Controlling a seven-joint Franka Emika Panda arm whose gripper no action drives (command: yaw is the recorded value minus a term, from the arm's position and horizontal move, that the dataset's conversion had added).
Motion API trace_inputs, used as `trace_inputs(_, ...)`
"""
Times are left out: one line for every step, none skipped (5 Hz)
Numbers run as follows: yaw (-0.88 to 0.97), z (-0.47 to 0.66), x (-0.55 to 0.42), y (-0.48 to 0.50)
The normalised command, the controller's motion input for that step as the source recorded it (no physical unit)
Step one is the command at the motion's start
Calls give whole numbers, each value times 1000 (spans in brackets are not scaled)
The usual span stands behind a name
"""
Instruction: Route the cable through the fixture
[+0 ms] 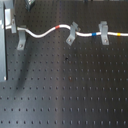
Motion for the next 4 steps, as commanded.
trace_inputs(0,474,-170,-26)
trace_inputs(0,453,-166,-6)
trace_inputs(0,24,-186,26)
trace_inputs(0,0,-69,-14)
